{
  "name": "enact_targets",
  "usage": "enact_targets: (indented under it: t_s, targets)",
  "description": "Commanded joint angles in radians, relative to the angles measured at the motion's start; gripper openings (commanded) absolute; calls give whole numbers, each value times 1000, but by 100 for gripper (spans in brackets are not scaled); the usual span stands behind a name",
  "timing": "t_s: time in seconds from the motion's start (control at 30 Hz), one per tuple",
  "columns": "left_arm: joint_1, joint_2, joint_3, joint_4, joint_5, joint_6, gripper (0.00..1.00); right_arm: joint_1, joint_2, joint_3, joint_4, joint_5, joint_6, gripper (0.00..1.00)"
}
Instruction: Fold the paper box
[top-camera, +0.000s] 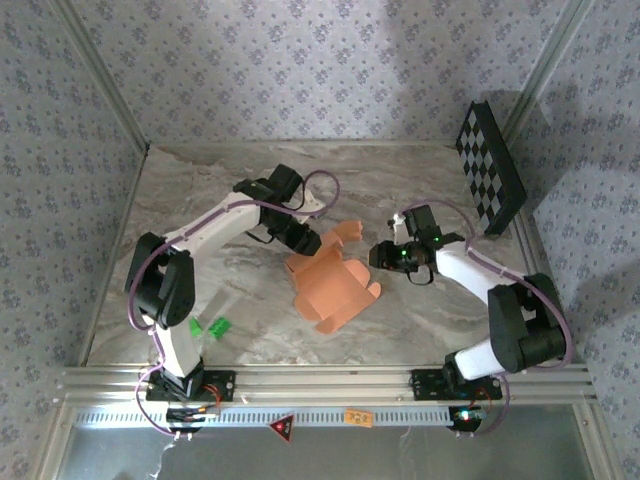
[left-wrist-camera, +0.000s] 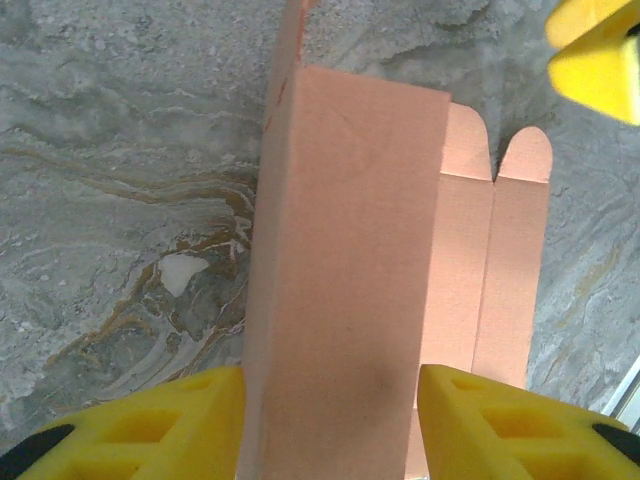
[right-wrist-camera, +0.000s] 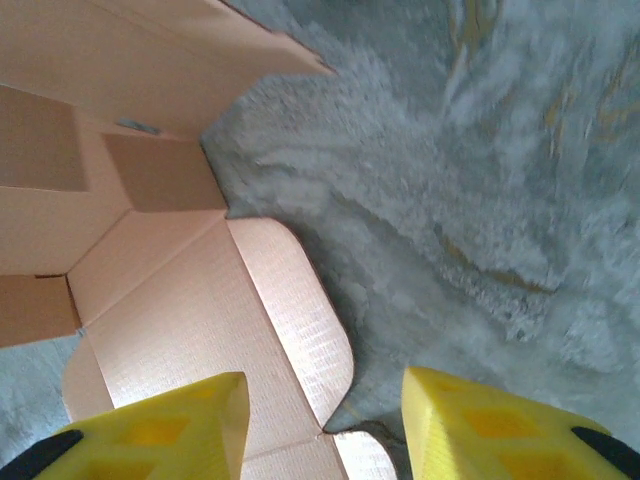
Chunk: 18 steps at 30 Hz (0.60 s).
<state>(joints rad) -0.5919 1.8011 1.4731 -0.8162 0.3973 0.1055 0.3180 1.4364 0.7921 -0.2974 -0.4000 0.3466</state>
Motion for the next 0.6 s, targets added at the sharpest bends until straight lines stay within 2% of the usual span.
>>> enact_targets:
  t_s: [0.0, 0.23, 0.47, 0.57]
  targets:
    - [-5, 18, 23, -34, 22, 26, 48, -1, -15, 49, -16, -6, -156, 49]
    - [-8, 19, -9, -1, 15, 1, 43, 13, 69, 232, -71, 19, -342, 50]
    - [-19, 11, -38, 13, -9, -12, 42, 18, 236, 467, -222, -50, -488, 49]
    - [-19, 5, -54, 23, -13, -16, 42, 23, 288, 520, -260, -43, -532, 49]
